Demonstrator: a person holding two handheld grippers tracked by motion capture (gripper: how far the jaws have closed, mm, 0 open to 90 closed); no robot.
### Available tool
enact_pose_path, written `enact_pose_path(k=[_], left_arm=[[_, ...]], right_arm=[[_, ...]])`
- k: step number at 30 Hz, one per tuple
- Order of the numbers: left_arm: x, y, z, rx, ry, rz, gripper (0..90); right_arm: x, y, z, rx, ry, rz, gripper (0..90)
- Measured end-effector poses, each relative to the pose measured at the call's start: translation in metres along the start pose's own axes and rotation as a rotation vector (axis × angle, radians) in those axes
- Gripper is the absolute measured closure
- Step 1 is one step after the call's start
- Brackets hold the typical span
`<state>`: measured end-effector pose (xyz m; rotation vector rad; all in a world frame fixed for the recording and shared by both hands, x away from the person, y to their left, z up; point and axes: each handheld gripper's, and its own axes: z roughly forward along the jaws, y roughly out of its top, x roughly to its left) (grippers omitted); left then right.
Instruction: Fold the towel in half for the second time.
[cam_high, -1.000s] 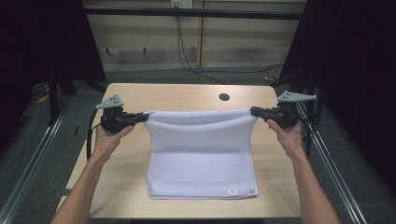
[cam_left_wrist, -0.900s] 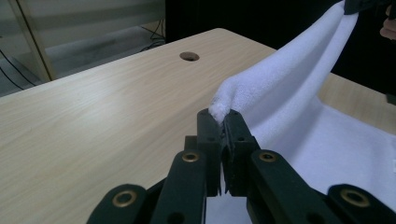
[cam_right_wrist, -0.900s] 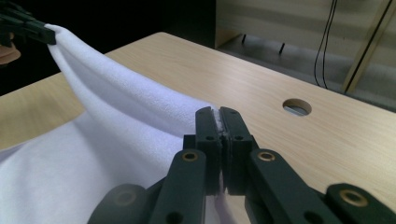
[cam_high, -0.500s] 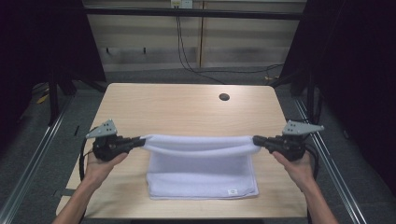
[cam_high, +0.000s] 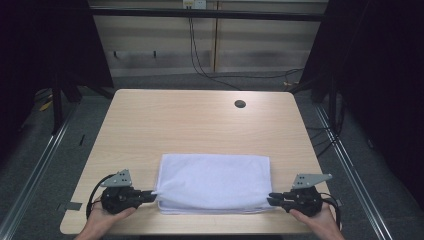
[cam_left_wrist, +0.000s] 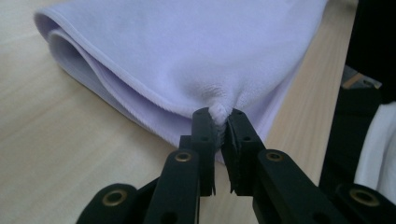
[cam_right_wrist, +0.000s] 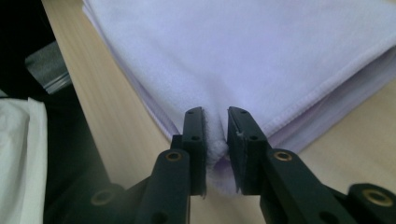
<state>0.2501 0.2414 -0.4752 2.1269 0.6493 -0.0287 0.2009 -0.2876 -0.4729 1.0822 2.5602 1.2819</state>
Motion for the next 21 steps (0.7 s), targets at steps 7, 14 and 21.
enact_pose_path(k=[7, 14, 21], left_arm=[[-0.004, -0.007, -0.005, 0.005, -0.015, -0.018, 61.7], [0.023, 0.015, -0.013, -0.198, 0.145, -0.107, 45.0], [0.035, 0.011, 0.004, -0.126, 0.203, -0.157, 36.3]], right_arm=[[0.006, -0.014, -0.006, -0.008, -0.018, 0.036, 62.4], [-0.011, -0.006, -0.025, -0.231, -0.177, 0.09, 46.2], [-0.028, -0.008, -0.029, -0.272, -0.267, 0.138, 34.4]])
